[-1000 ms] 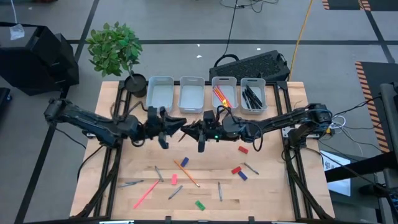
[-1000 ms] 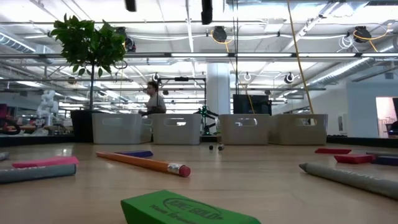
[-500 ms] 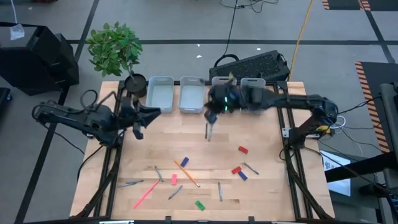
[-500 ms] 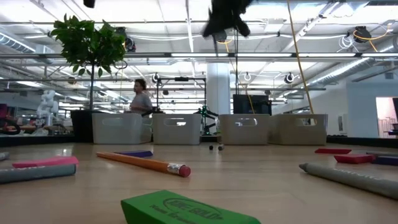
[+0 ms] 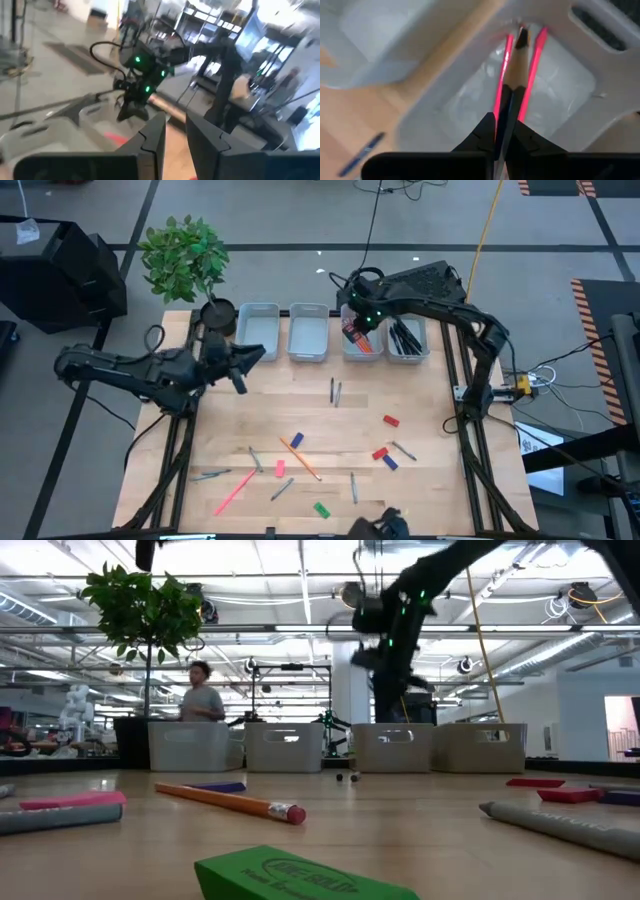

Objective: Sort crayons/erasers/pens/pencils in bins
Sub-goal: Put the black pencil into the middle right gray bin, then put the gray crayon into the middle left gray bin

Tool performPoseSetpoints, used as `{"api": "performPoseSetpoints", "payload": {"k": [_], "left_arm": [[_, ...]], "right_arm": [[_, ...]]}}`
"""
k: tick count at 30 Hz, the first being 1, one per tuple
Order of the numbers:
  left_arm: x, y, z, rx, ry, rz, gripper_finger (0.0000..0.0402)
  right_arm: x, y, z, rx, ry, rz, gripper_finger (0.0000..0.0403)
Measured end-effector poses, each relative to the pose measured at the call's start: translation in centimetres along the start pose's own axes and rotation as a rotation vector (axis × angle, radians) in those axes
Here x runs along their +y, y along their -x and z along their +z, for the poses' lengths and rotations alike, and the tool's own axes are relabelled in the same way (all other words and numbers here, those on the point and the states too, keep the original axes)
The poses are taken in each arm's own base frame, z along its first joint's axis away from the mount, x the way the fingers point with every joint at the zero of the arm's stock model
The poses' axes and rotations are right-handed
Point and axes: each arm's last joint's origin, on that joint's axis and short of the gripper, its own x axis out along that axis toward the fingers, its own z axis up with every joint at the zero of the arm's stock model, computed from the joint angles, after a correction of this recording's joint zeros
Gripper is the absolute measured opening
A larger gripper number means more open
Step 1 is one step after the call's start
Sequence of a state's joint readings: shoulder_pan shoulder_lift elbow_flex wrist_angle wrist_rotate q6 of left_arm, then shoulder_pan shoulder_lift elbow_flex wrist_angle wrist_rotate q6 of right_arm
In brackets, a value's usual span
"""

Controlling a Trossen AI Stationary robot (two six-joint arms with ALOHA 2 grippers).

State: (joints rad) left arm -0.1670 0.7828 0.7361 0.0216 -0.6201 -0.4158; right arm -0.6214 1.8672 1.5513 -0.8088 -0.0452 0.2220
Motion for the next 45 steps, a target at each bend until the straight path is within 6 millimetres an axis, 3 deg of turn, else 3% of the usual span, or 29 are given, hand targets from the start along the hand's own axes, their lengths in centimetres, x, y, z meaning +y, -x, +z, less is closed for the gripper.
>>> {"api": "performPoseSetpoints", "payload": {"k": [5, 11, 18, 27, 30, 34, 39, 45], "left_arm": [[0.3, -1.0, -1.7, 0.101, 0.022, 0.066, 0.0081], [0.2, -1.9, -2.8, 0.157, 0.046, 0.086, 0.0081], [0.0, -2.4, -3.6, 0.224, 0.051, 0.078, 0.0081], [-1.2, -4.0, -4.1, 0.365, 0.022, 0.097, 0.0081], [-1.4, -4.3, -4.3, 0.378, 0.019, 0.095, 0.0081], [-1.4, -4.5, -4.7, 0.408, 0.017, 0.084, 0.0081], [-1.5, -4.5, -4.7, 0.421, 0.016, 0.069, 0.0081], [-1.5, -4.5, -4.8, 0.427, -0.001, 0.064, 0.0081]], "right_arm": [[-1.0, -3.2, 0.0, 0.079, 0.022, -0.011, 0.0010], [-1.7, -5.4, 0.1, 0.112, 0.014, -0.023, 0.0021], [-1.9, -5.6, 0.8, 0.046, 0.012, -0.017, 0.0034], [-2.4, -5.5, 1.0, 0.025, 0.025, -0.017, 0.0105], [-1.8, -4.1, 1.1, -0.003, 0.062, -0.008, 0.0118], [0.4, 0.2, 1.0, -0.118, 0.118, 0.024, 0.0120], [5.8, 6.3, -0.8, -0.281, 0.187, 0.100, 0.0120], [13.6, 10.9, -5.8, -0.411, 0.247, 0.285, 0.0120]]}}
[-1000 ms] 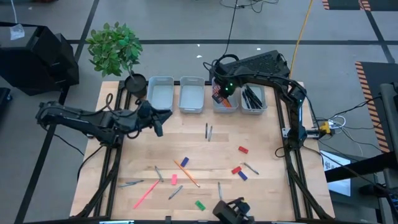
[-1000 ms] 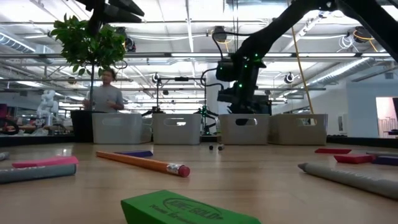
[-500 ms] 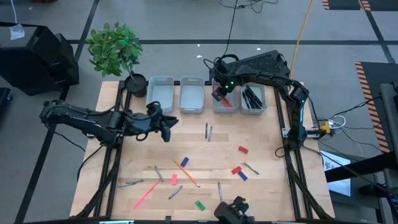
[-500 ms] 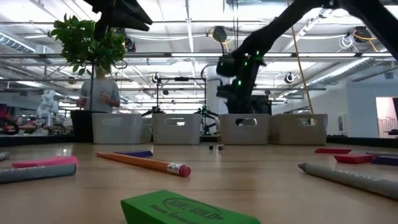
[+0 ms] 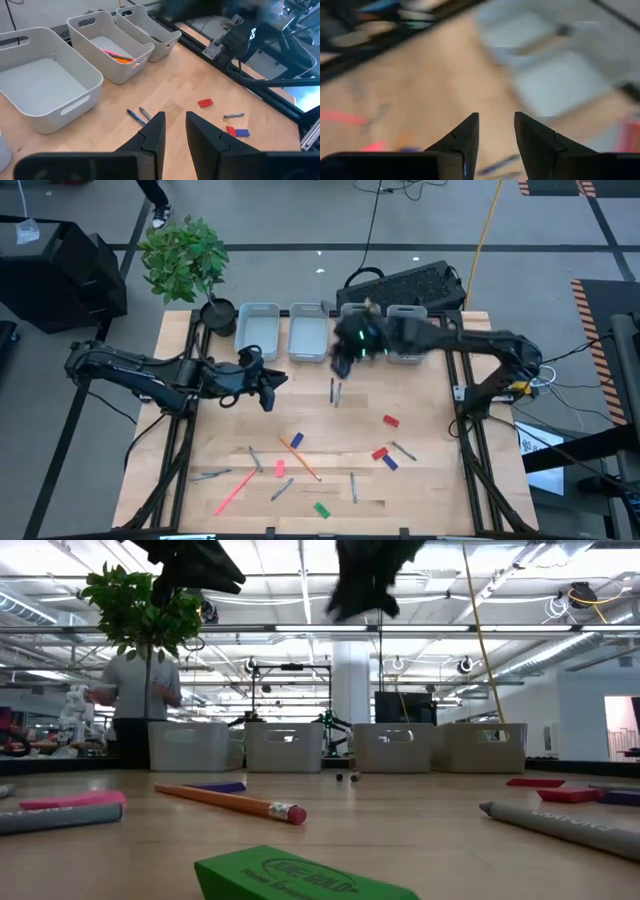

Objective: Sort crayons/erasers/pens/pencils in bins
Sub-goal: Put the gray crayon into the middle left gray bin

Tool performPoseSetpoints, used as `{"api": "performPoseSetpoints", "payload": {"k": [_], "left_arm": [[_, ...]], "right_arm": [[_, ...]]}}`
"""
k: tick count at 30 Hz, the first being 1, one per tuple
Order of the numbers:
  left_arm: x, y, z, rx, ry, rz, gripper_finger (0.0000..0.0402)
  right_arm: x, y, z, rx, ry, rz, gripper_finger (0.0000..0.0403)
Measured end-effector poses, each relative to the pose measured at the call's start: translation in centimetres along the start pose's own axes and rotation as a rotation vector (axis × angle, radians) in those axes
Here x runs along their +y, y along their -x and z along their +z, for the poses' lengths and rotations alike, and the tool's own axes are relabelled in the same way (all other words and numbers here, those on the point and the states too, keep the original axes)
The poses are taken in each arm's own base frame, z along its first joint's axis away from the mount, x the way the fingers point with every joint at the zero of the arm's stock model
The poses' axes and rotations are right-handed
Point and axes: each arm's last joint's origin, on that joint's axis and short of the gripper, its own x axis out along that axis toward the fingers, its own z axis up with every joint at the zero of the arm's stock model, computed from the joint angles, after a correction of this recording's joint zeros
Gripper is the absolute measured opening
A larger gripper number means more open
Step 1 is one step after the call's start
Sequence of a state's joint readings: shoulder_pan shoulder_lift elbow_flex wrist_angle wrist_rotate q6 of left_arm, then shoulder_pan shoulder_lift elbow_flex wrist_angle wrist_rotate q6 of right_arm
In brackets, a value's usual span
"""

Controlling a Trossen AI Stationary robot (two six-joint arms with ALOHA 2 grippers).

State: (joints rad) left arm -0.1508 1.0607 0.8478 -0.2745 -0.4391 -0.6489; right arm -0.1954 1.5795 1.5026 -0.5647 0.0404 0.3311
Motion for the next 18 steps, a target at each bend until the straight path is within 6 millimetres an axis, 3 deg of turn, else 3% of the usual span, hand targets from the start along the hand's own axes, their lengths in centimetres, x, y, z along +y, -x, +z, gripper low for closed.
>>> {"api": "performPoseSetpoints", "payload": {"k": [3, 6, 14, 18], "left_arm": [[-0.1, 0.0, 0.0, 0.015, -0.015, -0.020, 0.0081], [-0.1, 0.0, -0.1, 0.024, -0.019, -0.031, 0.0081], [-0.4, 0.3, -0.6, 0.042, -0.016, -0.033, 0.0081], [-0.7, 0.2, -0.8, 0.051, -0.023, -0.037, 0.0088]], "right_arm": [[3.5, 1.1, -1.3, -0.046, 0.044, 0.153, 0.0120], [5.7, 1.4, -2.8, -0.103, 0.067, 0.228, 0.0120], [7.9, -0.8, -7.9, -0.030, -0.133, -0.077, 0.0120], [8.6, -2.3, -9.7, 0.031, -0.193, -0.139, 0.0120]]}}
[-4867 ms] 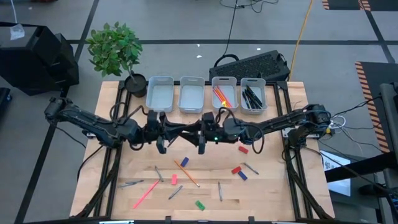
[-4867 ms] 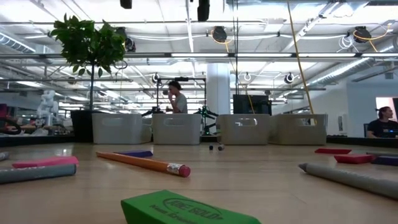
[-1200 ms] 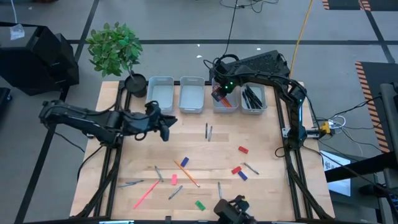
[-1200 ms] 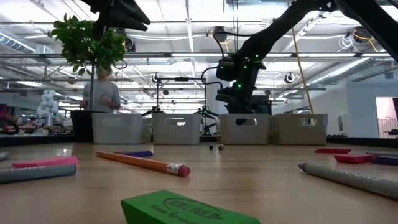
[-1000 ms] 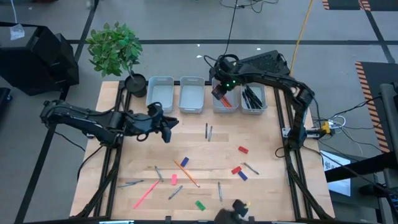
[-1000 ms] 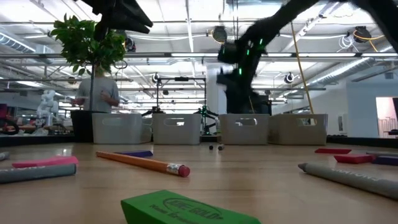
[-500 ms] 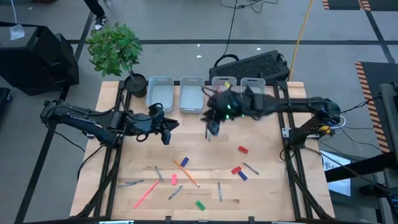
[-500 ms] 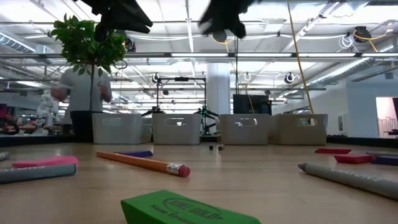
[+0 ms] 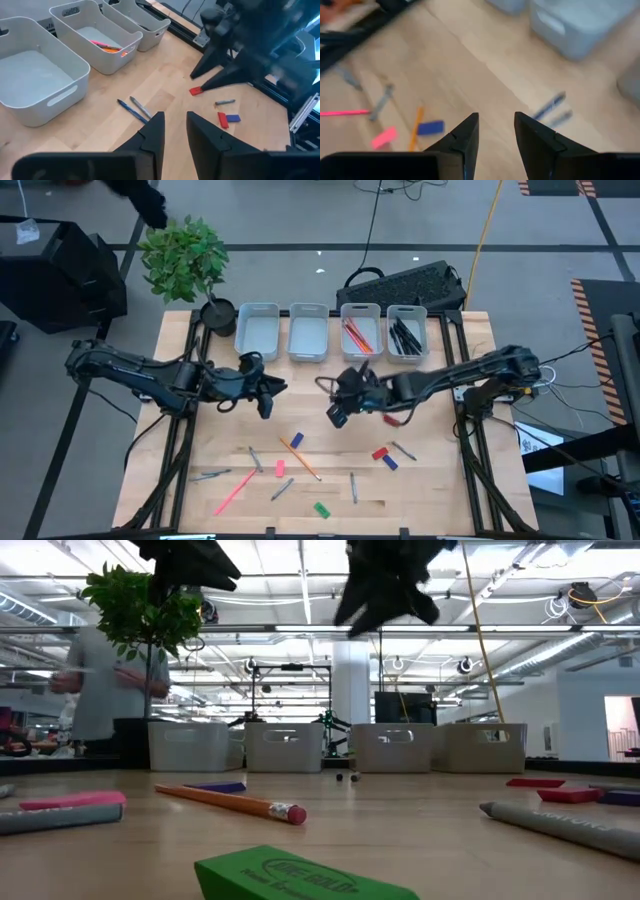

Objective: Sort crayons/erasers/pens/pencils in bins
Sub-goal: Put the gray crayon into the middle left gray bin

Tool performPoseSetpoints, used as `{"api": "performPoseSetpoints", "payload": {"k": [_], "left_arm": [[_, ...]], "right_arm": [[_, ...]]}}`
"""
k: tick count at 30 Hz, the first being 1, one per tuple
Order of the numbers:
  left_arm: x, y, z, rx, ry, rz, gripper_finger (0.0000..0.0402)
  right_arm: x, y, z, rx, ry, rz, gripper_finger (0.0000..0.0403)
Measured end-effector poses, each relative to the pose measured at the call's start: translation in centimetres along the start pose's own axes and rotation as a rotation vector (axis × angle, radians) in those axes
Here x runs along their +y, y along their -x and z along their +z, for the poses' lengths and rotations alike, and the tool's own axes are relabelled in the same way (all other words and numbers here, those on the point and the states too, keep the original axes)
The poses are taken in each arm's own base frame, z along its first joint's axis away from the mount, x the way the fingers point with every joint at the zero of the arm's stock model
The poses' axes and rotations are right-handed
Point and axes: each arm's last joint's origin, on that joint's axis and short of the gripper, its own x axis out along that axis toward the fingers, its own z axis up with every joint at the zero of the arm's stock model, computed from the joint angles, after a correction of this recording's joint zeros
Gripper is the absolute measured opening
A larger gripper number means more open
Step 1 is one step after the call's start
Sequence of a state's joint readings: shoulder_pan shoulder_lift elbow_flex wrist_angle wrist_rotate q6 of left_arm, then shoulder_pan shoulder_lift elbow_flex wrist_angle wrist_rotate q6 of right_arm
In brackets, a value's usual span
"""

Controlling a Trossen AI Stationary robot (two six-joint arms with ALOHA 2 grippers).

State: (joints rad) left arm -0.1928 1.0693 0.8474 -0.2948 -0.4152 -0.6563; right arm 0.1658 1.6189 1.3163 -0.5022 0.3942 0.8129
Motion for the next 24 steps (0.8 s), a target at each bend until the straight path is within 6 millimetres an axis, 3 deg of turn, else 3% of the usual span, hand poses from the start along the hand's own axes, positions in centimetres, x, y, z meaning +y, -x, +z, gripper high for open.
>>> {"api": "performPoseSetpoints", "payload": {"k": [7, 15, 24], "left_arm": [[-0.4, -2.2, -1.0, 0.038, -0.016, 0.034, 0.0151], [-0.6, -3.0, -1.4, 0.060, 0.015, 0.017, 0.0190], [-0.6, -3.0, -1.4, 0.064, 0.032, 0.016, 0.0191]], "right_arm": [[-0.8, -4.6, -2.7, 0.110, -0.143, -0.202, 0.0120], [-3.0, -10.5, -3.5, 0.113, -0.277, -0.345, 0.0120], [-5.4, -13.0, -3.0, 0.199, -0.384, -0.369, 0.0120]]}}
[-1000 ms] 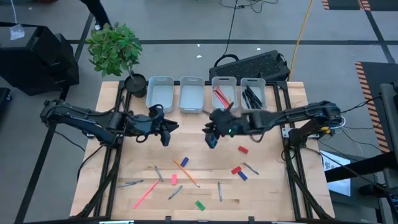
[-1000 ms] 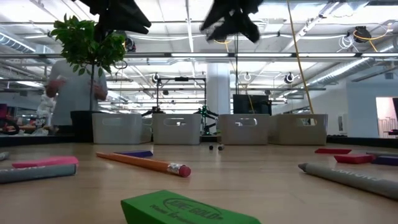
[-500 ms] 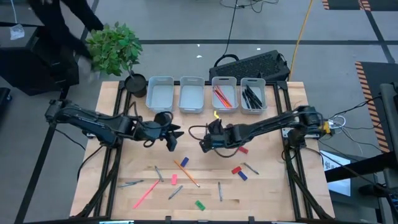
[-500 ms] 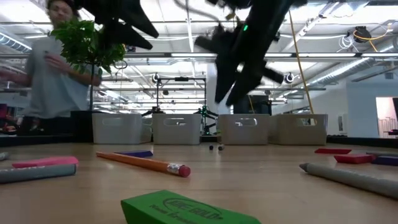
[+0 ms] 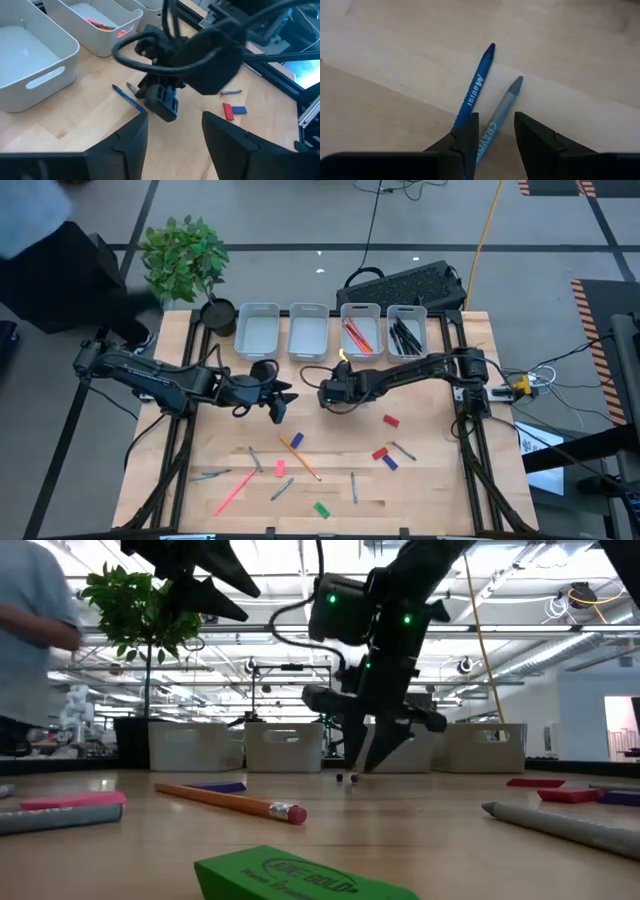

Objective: Sort crayons/erasers/pens/pencils in bins
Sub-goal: Put the gray crayon into the middle left gray bin

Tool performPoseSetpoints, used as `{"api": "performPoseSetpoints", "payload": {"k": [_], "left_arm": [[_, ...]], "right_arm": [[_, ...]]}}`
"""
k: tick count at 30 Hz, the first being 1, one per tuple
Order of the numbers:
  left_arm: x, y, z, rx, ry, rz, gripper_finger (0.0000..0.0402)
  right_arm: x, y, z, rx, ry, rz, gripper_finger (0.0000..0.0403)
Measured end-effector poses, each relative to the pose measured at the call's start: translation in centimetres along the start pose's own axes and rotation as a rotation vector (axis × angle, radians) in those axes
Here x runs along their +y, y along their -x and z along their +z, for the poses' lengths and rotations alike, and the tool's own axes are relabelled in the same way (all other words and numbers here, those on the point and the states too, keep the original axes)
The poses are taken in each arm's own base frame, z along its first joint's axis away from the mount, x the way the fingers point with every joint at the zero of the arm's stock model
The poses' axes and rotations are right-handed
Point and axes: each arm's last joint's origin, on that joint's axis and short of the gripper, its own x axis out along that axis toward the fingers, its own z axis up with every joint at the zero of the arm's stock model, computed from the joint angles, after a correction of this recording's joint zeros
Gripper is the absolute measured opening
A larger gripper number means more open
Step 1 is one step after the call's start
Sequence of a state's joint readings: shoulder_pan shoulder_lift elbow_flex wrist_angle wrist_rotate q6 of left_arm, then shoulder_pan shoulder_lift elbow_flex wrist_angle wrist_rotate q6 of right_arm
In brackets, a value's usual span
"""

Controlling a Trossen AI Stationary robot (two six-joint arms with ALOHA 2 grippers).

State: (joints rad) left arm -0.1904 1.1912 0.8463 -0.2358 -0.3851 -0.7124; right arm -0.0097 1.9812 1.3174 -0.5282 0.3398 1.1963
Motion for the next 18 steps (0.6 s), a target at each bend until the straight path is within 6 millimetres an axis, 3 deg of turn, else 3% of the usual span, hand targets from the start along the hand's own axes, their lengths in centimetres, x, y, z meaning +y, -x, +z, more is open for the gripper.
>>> {"api": "performPoseSetpoints", "payload": {"k": [8, 18], "left_arm": [[0.0, 0.0, 0.0, 0.000, -0.007, 0.000, 0.0191], [-0.1, 0.0, -0.1, 0.018, -0.004, -0.022, 0.0191]], "right_arm": [[-0.2, -0.5, 0.2, 0.039, -0.071, -0.006, 0.0116], [-1.1, -1.7, 0.1, 0.051, -0.135, -0.013, 0.0072]]}}
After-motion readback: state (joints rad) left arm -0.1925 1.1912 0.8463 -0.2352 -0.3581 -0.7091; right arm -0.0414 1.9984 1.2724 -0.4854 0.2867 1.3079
